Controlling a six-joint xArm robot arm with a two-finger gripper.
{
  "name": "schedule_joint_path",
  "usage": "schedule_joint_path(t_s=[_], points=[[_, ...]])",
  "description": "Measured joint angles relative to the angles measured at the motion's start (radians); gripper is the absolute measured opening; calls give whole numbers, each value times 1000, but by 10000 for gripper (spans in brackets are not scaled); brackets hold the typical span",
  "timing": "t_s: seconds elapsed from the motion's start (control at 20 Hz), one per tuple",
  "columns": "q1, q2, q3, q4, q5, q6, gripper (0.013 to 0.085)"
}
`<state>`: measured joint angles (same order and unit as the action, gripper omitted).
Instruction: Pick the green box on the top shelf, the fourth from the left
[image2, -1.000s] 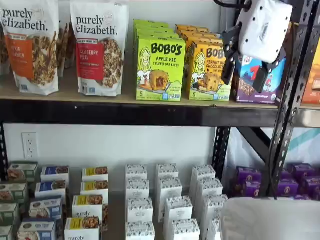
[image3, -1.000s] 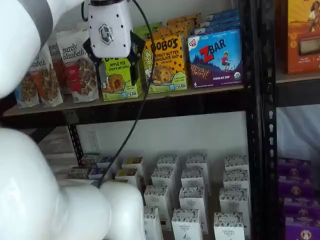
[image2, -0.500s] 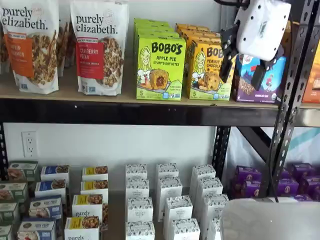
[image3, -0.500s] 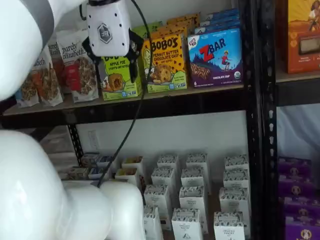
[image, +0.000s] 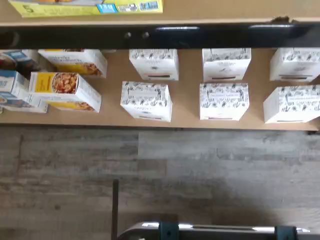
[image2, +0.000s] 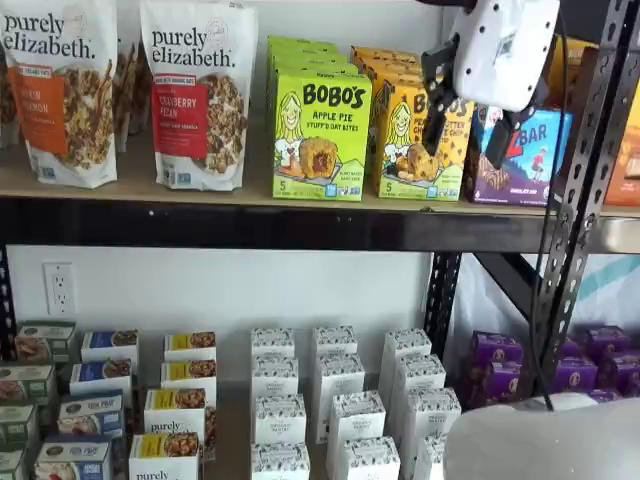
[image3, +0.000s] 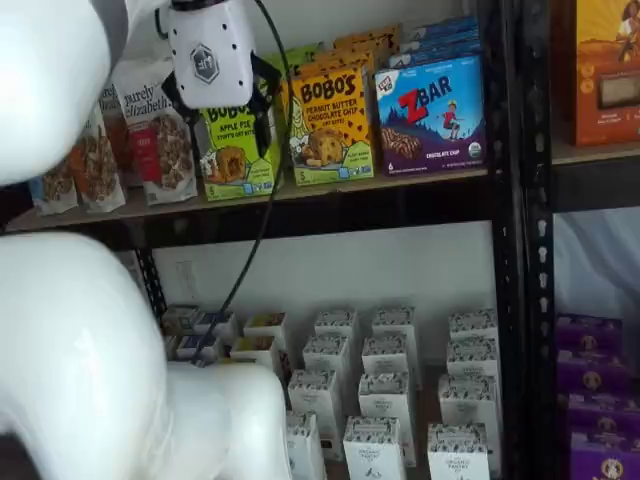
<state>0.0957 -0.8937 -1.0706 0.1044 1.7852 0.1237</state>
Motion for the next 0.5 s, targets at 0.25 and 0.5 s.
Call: schedule_joint_path(t_s=[0.25, 0.5], points=[[34, 23, -10, -7, -42, 29, 850], [72, 54, -23, -10, -97, 60, 850]])
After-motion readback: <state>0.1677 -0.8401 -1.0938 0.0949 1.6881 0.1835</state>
